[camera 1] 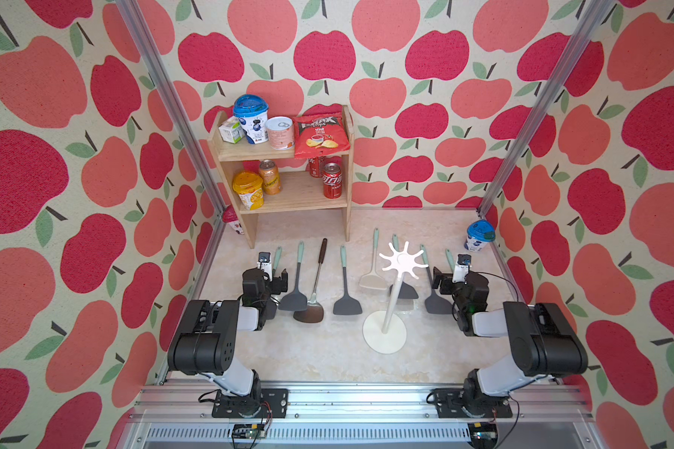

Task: Take the spatula off the kitchen utensil rack
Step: Reset both arms

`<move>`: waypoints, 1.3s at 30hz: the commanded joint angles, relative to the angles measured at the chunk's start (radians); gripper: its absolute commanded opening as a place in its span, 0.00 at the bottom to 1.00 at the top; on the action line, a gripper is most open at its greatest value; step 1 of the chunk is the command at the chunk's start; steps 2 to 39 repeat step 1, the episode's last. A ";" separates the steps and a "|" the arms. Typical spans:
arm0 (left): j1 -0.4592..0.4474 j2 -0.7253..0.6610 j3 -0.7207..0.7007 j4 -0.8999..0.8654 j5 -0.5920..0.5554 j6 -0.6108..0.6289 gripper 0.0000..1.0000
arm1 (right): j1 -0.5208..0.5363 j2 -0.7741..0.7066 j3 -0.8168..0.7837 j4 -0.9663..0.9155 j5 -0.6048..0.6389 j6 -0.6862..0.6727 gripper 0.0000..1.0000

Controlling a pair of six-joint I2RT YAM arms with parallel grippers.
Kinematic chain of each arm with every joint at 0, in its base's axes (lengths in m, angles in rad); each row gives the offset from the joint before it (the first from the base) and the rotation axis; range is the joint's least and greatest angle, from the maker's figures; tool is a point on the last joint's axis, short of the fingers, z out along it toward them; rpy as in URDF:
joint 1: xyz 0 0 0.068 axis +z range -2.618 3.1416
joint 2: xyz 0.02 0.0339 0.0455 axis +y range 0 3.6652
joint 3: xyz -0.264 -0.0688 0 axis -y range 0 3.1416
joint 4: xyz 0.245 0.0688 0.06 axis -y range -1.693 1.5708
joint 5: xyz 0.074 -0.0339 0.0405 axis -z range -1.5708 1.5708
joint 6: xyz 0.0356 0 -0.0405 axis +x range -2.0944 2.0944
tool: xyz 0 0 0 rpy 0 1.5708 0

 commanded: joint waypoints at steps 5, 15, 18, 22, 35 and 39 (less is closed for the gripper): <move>0.006 -0.012 0.016 -0.022 0.030 -0.001 0.97 | -0.005 -0.017 0.009 -0.008 0.063 0.026 1.00; 0.006 -0.012 0.016 -0.022 0.030 -0.001 0.97 | -0.005 -0.017 0.009 -0.008 0.063 0.026 1.00; 0.006 -0.012 0.016 -0.022 0.030 -0.001 0.97 | -0.005 -0.017 0.009 -0.008 0.063 0.026 1.00; 0.006 -0.012 0.016 -0.022 0.030 -0.001 0.97 | -0.005 -0.017 0.009 -0.008 0.063 0.026 1.00; 0.006 -0.012 0.016 -0.022 0.030 -0.001 0.97 | -0.005 -0.017 0.009 -0.008 0.063 0.026 1.00; 0.006 -0.012 0.016 -0.022 0.030 -0.001 0.97 | -0.005 -0.017 0.009 -0.008 0.063 0.026 1.00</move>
